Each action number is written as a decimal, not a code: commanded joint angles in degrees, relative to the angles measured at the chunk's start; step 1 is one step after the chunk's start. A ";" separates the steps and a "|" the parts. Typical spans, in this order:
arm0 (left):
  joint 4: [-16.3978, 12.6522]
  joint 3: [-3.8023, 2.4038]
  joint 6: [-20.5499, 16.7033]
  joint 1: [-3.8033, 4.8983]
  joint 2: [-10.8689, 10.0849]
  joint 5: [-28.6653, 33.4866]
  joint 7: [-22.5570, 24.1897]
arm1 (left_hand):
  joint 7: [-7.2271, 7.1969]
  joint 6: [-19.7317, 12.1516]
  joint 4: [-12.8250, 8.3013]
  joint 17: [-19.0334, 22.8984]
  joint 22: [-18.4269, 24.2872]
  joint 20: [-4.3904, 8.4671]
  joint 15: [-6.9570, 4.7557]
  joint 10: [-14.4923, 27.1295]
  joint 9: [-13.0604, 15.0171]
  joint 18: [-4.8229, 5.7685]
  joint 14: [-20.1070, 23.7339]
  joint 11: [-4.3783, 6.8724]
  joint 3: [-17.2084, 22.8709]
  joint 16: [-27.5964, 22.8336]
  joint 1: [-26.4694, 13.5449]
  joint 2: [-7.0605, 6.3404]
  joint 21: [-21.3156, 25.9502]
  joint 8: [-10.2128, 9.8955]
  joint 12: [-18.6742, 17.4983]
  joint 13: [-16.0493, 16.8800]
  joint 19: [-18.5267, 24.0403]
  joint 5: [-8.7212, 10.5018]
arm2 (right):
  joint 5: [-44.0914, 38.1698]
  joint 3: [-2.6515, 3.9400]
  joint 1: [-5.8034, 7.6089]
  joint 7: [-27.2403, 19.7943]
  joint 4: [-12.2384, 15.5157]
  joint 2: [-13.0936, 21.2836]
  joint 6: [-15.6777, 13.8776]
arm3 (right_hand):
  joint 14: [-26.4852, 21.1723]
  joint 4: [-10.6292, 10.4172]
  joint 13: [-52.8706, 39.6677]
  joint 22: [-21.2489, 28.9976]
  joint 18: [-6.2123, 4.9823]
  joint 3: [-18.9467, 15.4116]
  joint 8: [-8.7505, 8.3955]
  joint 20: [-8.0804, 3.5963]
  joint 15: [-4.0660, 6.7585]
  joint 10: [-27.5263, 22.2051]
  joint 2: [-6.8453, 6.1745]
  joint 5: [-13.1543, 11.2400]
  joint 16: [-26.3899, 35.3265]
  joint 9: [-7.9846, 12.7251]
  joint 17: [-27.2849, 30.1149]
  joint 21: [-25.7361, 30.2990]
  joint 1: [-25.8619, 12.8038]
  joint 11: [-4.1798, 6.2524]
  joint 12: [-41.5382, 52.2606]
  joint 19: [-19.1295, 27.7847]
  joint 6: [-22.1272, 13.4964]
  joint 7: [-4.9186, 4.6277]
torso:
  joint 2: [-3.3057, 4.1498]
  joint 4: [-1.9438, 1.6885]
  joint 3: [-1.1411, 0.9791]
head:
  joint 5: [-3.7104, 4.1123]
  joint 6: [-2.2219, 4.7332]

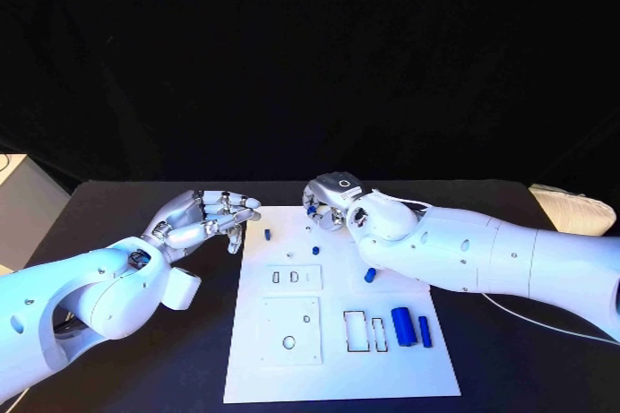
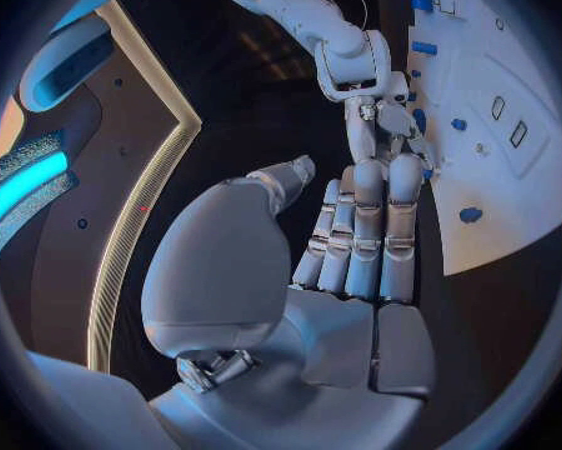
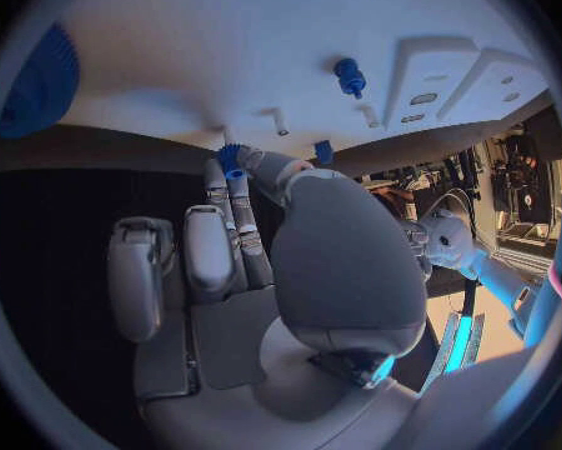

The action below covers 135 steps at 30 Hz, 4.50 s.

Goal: Assemble the parts on the task board

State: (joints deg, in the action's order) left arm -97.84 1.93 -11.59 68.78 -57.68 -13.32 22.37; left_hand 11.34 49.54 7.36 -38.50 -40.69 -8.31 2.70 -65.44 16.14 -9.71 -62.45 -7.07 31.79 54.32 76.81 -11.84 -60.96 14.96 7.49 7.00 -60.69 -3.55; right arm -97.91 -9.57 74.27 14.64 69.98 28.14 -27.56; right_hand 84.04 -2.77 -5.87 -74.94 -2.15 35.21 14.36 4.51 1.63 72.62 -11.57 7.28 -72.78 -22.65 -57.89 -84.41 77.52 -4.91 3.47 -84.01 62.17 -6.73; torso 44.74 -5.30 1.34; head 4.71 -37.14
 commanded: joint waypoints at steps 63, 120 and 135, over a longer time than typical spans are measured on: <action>1.33 -0.03 2.29 0.09 -0.15 -0.14 0.04 | -0.18 -0.45 -0.19 -0.19 -0.28 -0.06 0.26 0.31 0.17 0.38 -0.10 -0.08 0.52 0.14 -0.24 0.50 -0.52 0.04 -0.32 0.12 0.65 0.13 | 15.45 0.81 0.63 -2.07 16.97 21.45 -3.37 | 0.52 -11.65 -12.33 -4.79 -0.24 -14.23 -6.67 -1.04 0.84 6.61 -4.17 0.57 -0.42 1.62 2.54 3.41 5.89 2.99 16.04 -1.73 -5.55 -0.59 | -0.64 1.38 -0.42 | -0.03 0.57; 2.13 -0.01 3.20 0.05 0.24 -0.90 -0.63 | -0.22 -0.50 -1.78 -0.45 -0.98 0.01 0.12 0.33 0.45 0.35 0.01 0.01 2.27 -0.06 0.96 1.04 -1.55 0.12 -0.33 0.27 1.35 0.08 | 22.17 0.77 -0.20 1.59 7.26 15.72 6.26 | 4.70 -13.72 -83.77 -15.06 2.15 -22.91 -4.82 1.30 -1.49 17.06 1.25 7.53 -15.39 0.85 -26.24 -5.59 3.08 0.74 86.17 -5.99 -8.94 -2.23 | -0.45 1.04 -0.71 | 0.07 -0.97; 2.25 -0.01 3.30 0.05 0.25 -0.92 -0.72 | -0.20 -0.51 -2.01 -0.48 -1.00 0.02 0.12 0.34 0.48 0.34 0.02 0.00 2.54 -0.09 1.07 1.08 -1.65 0.12 -0.34 0.29 1.48 0.08 | 14.11 0.74 -0.33 2.50 8.79 15.64 1.49 | 4.81 -12.80 -84.13 -15.06 2.15 -18.80 -3.92 0.48 -0.48 17.38 1.72 7.92 -15.57 0.87 -26.86 -5.59 4.56 1.72 86.53 -5.99 -5.32 -1.12 | -0.51 1.09 -0.78 | -0.09 -0.96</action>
State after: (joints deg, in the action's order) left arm -95.52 1.96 -9.34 68.79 -57.53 -14.06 21.42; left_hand 11.14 49.35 5.46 -38.93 -41.60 -8.29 2.70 -65.44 16.54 -9.70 -62.45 -7.07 34.01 54.31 77.66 -10.99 -62.30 14.96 7.49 7.21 -59.47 -3.56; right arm -79.33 -8.81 74.00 16.89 78.45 43.79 -24.02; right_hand 83.92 -15.49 -74.91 -74.90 -0.37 16.09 10.23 5.56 0.75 84.11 -10.00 14.99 -87.98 -21.59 -74.93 -89.75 81.39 -3.54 89.74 -84.00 56.24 -8.05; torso 44.23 -4.21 0.57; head 4.65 -38.19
